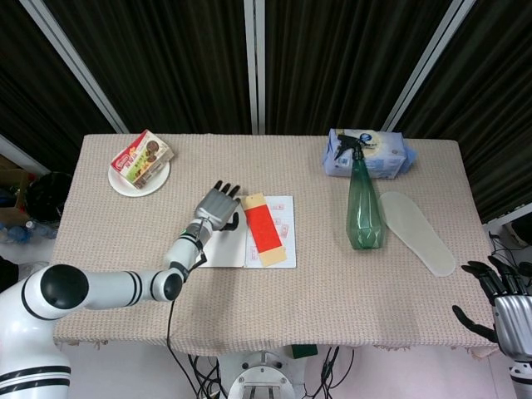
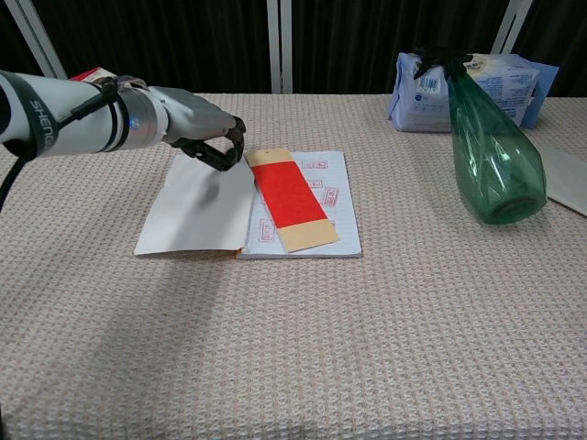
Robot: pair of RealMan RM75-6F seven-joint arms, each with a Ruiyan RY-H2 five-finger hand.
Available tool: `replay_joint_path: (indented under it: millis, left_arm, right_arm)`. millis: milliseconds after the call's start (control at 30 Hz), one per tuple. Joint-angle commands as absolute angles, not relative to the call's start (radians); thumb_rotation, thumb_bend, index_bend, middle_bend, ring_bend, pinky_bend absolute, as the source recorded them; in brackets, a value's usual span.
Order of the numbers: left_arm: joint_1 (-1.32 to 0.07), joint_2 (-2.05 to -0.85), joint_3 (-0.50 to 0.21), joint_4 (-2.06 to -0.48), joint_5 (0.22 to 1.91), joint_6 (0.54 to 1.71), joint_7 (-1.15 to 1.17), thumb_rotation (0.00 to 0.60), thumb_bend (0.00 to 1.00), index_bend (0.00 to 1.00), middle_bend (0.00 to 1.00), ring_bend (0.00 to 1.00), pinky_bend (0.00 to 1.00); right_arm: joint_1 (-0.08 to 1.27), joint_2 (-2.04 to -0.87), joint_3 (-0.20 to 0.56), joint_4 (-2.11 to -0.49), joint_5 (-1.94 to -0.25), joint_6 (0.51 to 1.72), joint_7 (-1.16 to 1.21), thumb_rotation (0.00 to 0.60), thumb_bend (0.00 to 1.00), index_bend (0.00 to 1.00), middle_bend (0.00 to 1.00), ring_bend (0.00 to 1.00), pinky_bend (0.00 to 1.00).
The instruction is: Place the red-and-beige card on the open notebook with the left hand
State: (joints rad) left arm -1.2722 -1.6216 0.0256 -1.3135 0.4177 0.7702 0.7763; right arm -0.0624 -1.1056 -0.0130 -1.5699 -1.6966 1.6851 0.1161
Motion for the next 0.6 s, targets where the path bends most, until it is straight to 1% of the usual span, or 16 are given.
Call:
replay_joint_path:
  millis: [33,167,600]
  left_arm:
    - [-1.273,-1.629,0.021,-1.307,0.427,0.77,0.777,0.119,0.62,0.24,0.0,0.0,0.06]
    - [-1.272,-1.647,0.011,-1.296,0.447,0.786,0.781,0.119,0.62,0.24,0.0,0.0,0.06]
    - [-1.284,-1.675,-0.02,-1.278,0.482,0.781,0.792,0.119,0.61,0.24,0.0,0.0,0.06]
  right_arm:
    - [-0.064,-1.105,-0.014,-1.569,-1.695,1.687,0.117,0.6,0.18,0.26,0.21,0.1,0.17]
    - [-0.066,-1.105,-0.014,-1.568,-1.693,1.686,0.117,0.6,0.18,0.26,0.21,0.1,0.17]
    - [-0.07,-1.103,-0.014,-1.567,-1.687,1.689,0.119,0.6,0.18,0.26,0.21,0.1,0.17]
